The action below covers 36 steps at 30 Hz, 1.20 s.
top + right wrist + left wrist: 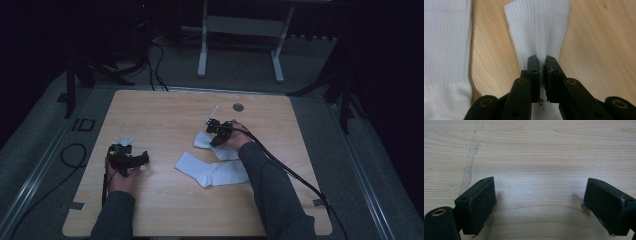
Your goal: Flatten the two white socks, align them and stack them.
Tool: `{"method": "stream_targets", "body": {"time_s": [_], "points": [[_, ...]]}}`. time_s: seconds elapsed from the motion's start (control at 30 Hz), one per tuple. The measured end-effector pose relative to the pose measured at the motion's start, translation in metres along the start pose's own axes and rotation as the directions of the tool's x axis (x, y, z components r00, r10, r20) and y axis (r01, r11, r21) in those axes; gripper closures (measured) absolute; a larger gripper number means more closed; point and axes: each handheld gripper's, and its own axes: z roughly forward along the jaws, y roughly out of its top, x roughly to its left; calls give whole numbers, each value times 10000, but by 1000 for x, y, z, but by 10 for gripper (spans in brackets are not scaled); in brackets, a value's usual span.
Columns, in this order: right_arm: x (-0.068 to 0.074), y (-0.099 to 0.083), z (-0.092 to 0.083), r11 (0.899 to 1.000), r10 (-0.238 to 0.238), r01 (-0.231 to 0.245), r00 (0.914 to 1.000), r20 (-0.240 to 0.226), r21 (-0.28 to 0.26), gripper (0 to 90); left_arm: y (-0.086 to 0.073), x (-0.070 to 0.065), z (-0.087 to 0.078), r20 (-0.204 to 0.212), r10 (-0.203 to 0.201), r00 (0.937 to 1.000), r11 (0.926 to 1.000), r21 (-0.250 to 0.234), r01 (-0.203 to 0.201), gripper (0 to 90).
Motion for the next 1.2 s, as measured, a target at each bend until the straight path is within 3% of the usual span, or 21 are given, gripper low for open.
{"method": "stream_targets", "body": {"time_s": [0.17,0.33,0.6,1.2], "points": [[-3,-5,-16,10000,-85,85,9998,182,14,834,0,0,0,-4,1,10000,10000,1,-1,108],[-6,-10,-32,9993,46,-45,10000,36,-377,833,0,0,0,-1,2,10000,10000,3,-2,108],[-7,-19,-62,9986,-111,134,9989,451,-508,832,0,0,0,-4,-1,10000,10000,-1,1,108],[-5,-41,-123,9857,93,-21,9991,417,-1687,829,0,0,0,-14,-16,10000,10000,-22,16,108]]}}
